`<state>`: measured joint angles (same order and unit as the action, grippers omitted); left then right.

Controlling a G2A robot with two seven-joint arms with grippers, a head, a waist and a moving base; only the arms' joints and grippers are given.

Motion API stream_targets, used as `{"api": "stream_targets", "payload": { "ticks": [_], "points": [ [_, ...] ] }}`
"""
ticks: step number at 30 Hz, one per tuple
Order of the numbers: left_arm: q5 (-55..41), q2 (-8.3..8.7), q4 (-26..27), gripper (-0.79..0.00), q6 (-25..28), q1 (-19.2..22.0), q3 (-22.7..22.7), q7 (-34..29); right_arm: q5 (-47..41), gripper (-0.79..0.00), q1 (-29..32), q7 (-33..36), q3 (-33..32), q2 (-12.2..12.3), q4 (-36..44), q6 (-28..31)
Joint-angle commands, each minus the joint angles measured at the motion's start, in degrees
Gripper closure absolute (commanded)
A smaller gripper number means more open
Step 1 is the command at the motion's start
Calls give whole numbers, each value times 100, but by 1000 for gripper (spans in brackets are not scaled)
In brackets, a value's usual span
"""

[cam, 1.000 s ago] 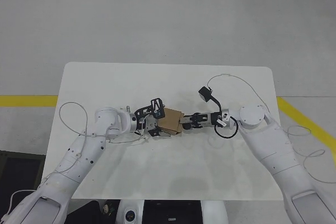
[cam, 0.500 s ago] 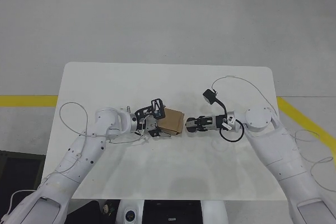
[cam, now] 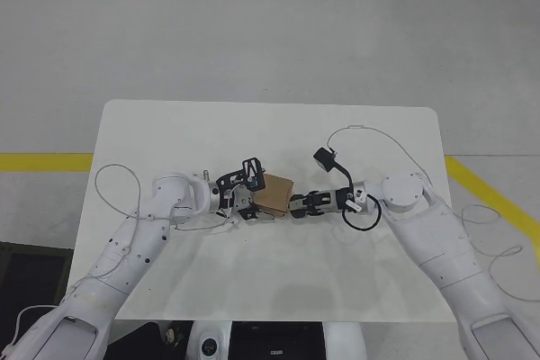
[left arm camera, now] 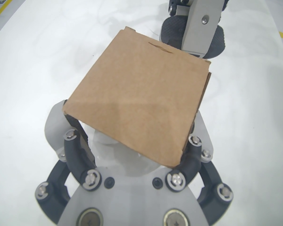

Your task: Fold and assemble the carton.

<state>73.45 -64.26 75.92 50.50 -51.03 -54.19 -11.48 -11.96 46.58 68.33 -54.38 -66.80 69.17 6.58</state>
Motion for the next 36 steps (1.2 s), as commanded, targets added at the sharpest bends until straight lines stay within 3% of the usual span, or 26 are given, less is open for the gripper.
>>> {"api": "stream_targets", "payload": {
  "ticks": [1,17,26,31,34,35,36],
  "points": [
    [8,0,0,-785,-1,-1,0,7,-20,0,-54,-10,51,-22,-61,16],
    [-44,29,10,-785,37,-31,-101,-1,10,0,-134,-34,-49,-3,-208,219],
    [-917,252,423,-785,606,-460,-801,-415,383,0,141,-234,-533,176,243,921],
    [-1799,379,726,-785,542,-650,-1281,-881,677,0,328,-626,-865,272,445,1541],
    [-2182,428,919,-785,337,-686,-1481,-1133,900,-197,412,-827,-1039,325,565,1817],
    [-2267,439,972,-785,245,-686,-1535,-1195,955,-296,438,-916,-1099,340,591,1909],
    [-2347,448,1007,-785,148,-682,-1578,-1245,1004,-443,467,-1006,-1156,353,604,2009]
  ]
}}
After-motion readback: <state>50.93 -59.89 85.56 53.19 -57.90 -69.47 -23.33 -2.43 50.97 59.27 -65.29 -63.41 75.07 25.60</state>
